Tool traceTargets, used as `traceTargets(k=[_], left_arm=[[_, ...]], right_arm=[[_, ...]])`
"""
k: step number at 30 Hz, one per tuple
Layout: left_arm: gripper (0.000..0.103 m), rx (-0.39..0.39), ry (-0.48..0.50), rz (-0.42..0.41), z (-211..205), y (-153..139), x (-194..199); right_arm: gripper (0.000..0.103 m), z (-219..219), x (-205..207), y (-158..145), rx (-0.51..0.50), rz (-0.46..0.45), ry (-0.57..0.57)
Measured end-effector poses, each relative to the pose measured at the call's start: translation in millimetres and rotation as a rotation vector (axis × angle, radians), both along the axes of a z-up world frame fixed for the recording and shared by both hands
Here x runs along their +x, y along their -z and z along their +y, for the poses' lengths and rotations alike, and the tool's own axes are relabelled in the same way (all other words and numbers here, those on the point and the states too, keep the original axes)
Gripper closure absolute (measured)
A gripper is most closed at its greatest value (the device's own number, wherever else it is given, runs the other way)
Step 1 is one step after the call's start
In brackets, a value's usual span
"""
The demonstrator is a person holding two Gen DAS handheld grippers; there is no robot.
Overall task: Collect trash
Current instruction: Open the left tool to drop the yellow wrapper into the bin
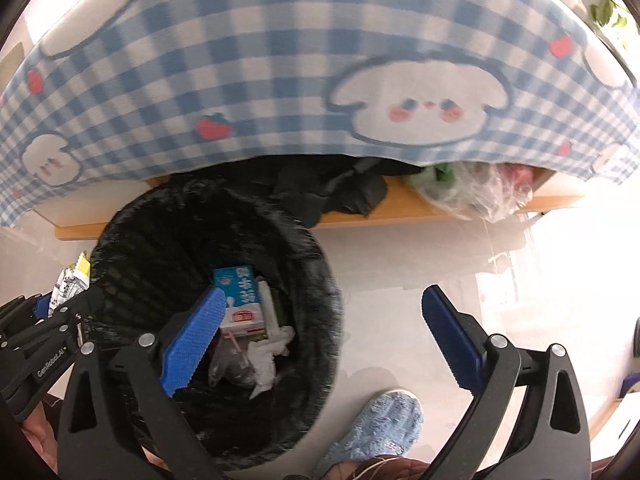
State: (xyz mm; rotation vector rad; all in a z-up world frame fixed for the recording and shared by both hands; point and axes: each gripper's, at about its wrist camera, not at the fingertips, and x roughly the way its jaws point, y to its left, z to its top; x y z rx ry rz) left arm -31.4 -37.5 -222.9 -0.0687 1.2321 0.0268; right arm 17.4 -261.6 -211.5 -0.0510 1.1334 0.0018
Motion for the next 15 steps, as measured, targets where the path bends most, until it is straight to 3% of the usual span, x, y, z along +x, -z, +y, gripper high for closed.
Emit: traceTargets(k=[11, 15], left_arm=[[0.068, -0.012, 0.077, 0.016, -47, 8, 9], [0.057, 0.006, 0.099, 0.003, -60, 9, 10]], right_arm=[[0.009, -32, -2, 3, -0.011, -0.001, 0.060], [0.008, -35, -2, 4, -0.008, 0.000, 0.066]])
